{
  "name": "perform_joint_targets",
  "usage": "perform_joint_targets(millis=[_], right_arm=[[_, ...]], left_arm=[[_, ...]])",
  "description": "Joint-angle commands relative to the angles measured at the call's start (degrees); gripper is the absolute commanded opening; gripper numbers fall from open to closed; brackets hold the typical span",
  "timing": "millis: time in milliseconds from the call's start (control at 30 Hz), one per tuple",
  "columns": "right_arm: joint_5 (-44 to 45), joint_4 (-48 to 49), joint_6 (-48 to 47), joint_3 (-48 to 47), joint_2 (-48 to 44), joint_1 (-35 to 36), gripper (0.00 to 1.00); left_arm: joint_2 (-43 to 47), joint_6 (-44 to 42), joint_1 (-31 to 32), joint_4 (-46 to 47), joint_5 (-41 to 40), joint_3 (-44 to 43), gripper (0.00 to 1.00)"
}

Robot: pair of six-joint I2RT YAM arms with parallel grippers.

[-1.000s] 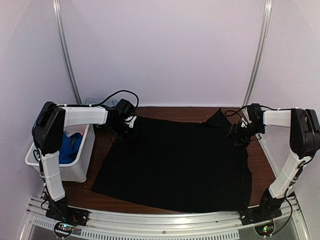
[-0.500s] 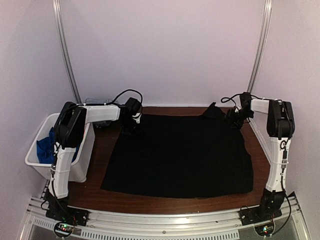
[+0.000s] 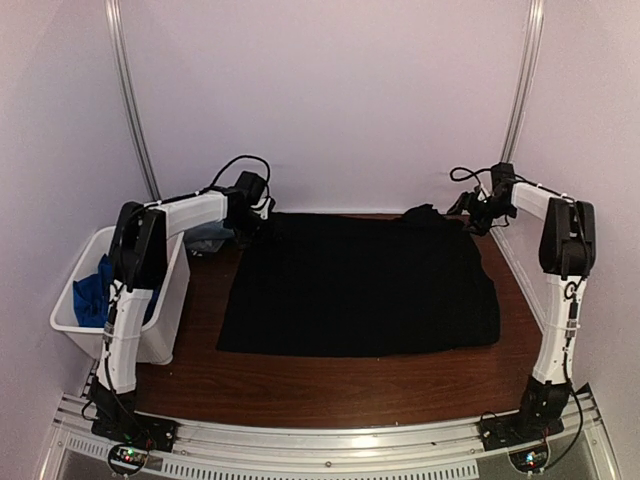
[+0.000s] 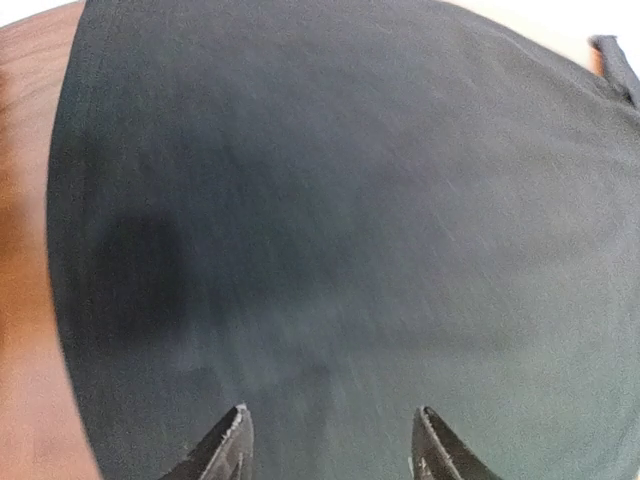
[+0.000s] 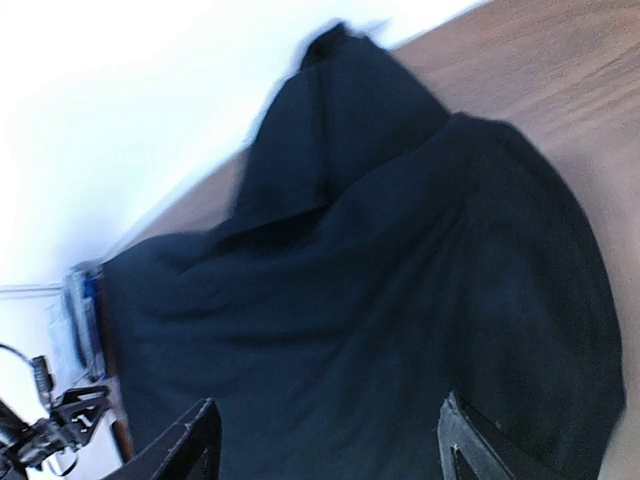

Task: Fold and stack the mixed laundry pile
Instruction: Adjust the flattened T-shirt at the center of the board.

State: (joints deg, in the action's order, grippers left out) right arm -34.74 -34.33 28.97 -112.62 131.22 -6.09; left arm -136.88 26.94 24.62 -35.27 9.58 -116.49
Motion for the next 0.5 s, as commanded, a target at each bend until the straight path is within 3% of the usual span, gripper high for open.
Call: perform_joint_targets(millis=[0,267,467], right_arm=[[-2.68,2.44,-0.3,17.23,-22.54,1.74,0.75],[2.88,-2.1,2.77,49.84,-50.39,2.18,0.74],[7.71,-6.6,7.12,62.42,-60.97,1.31,0.66]], left_arm=[[16.71,-3.85,3.65,1.85,1.35,15.51,0.56],[42.68,7.67,4.84,4.27,-0.98,50.65,0.45],[52.38,14.88,5.95,3.41,-2.69,63.55,0.37]])
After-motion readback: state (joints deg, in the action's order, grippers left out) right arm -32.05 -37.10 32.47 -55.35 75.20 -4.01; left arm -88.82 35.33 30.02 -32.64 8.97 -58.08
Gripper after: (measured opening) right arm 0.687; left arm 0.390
